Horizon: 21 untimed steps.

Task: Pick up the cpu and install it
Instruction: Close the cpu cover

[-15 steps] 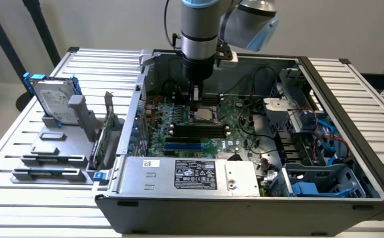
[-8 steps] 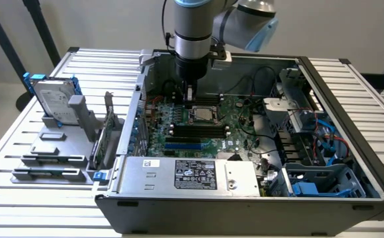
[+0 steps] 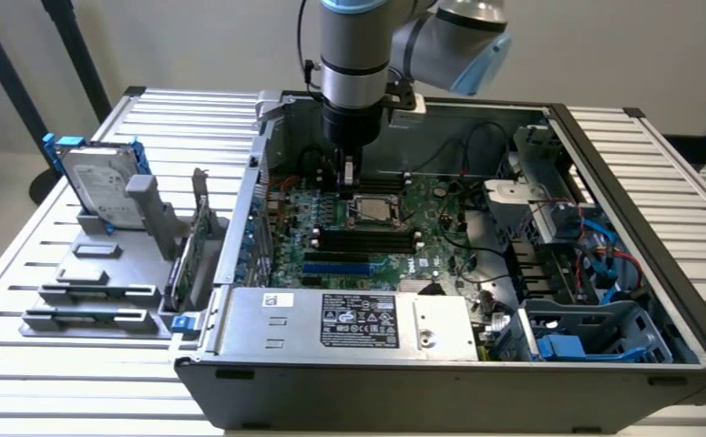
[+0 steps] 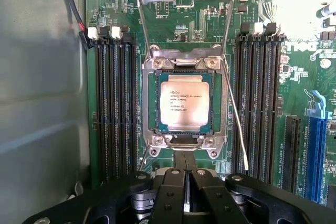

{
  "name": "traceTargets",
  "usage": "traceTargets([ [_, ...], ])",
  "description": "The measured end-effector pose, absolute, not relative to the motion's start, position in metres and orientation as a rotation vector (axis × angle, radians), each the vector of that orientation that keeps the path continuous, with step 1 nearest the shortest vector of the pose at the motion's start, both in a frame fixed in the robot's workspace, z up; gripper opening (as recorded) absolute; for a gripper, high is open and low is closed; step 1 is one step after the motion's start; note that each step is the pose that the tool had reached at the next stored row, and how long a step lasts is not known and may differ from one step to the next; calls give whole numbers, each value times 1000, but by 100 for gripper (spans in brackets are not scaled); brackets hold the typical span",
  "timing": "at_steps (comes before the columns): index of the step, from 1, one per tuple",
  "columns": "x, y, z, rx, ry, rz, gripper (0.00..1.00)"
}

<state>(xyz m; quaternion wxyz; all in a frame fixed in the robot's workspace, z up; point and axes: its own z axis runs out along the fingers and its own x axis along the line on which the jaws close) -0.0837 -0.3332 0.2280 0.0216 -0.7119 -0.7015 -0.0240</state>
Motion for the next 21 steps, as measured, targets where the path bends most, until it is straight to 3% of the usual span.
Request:
traceTargets([
  [15, -82, -338, 228, -2200, -2168, -79, 11],
  [21, -63, -344, 243, -2198, -2165, -77, 11],
])
